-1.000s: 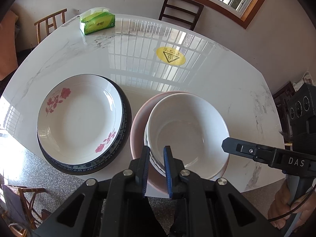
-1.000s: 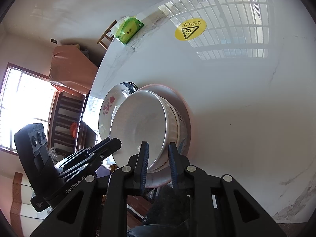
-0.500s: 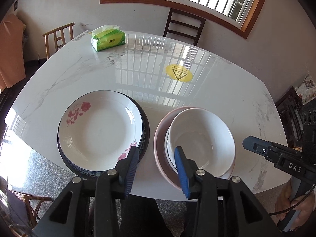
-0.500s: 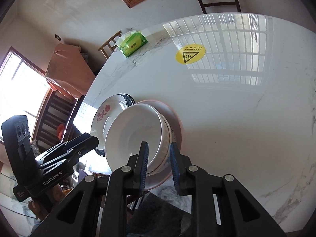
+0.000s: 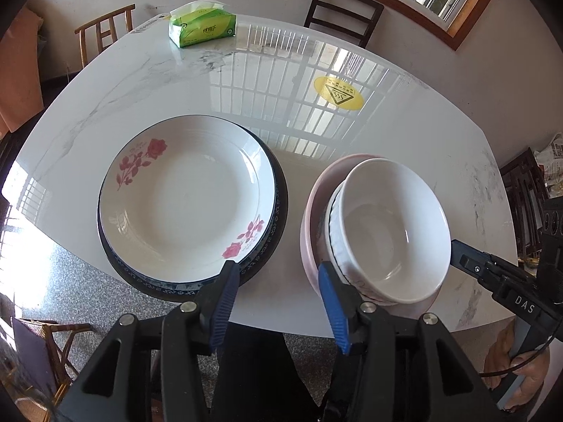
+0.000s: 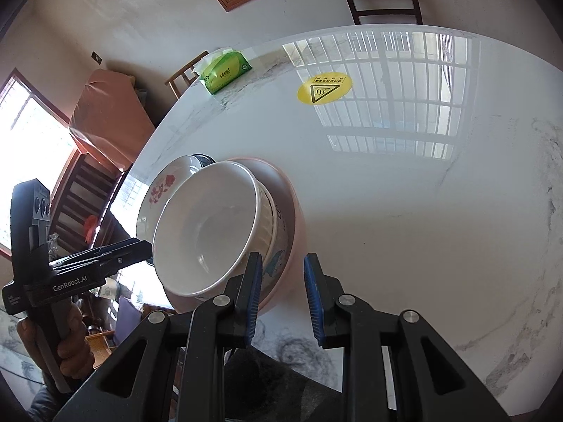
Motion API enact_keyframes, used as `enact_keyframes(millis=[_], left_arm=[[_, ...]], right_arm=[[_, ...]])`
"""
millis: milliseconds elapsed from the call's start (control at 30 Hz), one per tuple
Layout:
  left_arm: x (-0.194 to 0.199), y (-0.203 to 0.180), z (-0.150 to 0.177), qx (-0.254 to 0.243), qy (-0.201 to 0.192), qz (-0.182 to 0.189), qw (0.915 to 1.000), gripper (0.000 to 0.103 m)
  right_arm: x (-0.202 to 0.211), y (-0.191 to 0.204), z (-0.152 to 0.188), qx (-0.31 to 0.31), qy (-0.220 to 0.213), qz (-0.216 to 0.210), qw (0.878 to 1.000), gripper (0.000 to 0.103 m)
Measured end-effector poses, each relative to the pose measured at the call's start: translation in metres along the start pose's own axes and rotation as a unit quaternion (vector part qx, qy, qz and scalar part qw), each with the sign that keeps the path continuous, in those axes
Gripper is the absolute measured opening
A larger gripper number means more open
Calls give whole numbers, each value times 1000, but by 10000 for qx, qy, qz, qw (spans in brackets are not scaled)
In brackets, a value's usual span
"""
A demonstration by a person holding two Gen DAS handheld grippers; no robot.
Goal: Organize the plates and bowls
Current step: 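Open both grippers to release the Rabbit bowl into the stack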
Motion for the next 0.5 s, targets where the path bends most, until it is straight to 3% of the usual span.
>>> enact_keyframes(millis=[500], left_arm=[[-10,-2,-4,169,94,132,9997,48]], right_arm=[[-11,-2,5,15,248,130,9996,27]])
Point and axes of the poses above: each gripper's, at about its wrist camera, not at the fingertips, and x roughly against the way its jaws point, y to its left, z to its underside, the point moved 5 cm from there along -x, roughly the way its jaws point, and after that the axes turned 11 degrees about z, right-handed, at the moved point
